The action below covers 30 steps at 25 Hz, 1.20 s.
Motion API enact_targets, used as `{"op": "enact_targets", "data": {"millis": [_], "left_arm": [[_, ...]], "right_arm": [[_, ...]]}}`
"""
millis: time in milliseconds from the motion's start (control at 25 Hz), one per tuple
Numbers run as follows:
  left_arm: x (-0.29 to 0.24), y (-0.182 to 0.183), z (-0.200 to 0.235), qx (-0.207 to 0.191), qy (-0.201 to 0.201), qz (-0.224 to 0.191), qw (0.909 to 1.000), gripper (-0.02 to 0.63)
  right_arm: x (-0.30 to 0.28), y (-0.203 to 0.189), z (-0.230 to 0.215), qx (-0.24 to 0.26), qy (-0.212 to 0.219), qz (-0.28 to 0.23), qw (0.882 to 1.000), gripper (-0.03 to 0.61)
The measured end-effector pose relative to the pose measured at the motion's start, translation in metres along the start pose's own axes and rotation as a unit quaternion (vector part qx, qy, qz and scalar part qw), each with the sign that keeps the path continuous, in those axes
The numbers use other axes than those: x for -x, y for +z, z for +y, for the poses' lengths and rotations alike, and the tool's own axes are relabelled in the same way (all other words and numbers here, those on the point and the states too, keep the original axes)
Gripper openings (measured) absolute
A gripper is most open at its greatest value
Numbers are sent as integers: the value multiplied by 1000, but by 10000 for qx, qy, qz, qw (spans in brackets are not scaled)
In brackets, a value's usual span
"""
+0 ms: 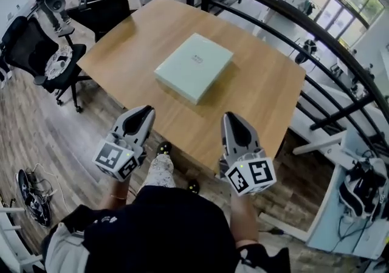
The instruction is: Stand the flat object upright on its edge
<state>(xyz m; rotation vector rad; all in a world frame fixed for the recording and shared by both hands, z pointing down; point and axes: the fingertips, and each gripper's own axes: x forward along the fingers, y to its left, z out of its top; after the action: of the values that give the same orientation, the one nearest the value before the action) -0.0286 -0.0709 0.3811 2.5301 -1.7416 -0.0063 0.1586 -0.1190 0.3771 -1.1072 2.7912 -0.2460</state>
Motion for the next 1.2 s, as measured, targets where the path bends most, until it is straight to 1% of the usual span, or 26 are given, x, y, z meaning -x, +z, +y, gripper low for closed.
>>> {"op": "enact_targets", "data": {"millis": [200,400,680,840,1000,1200], "left_arm": [[-59,13,21,-146,-769,24,9969,41],[-104,23,56,-157,-1303,41,9913,41],[-147,25,103,-115,-1718,94,9850,41],[-163,22,118,-107,-1980,168,9800,41],[-178,20,139,-132,-2154,215,9762,41],[-197,16,159,-207,-2351,266,9714,41]], "right_arm": [[-32,11,-23,-95,-506,-200,9985,29],[-71,11,-36,-117,-954,-266,9950,29],[-119,8,-48,-292,-1287,-130,9912,29],[-139,10,-53,-472,-1401,-240,9887,29],[-158,5,-56,-464,-1638,-229,9851,29],[-174,-1,-60,-680,-1811,-366,9804,29]]}}
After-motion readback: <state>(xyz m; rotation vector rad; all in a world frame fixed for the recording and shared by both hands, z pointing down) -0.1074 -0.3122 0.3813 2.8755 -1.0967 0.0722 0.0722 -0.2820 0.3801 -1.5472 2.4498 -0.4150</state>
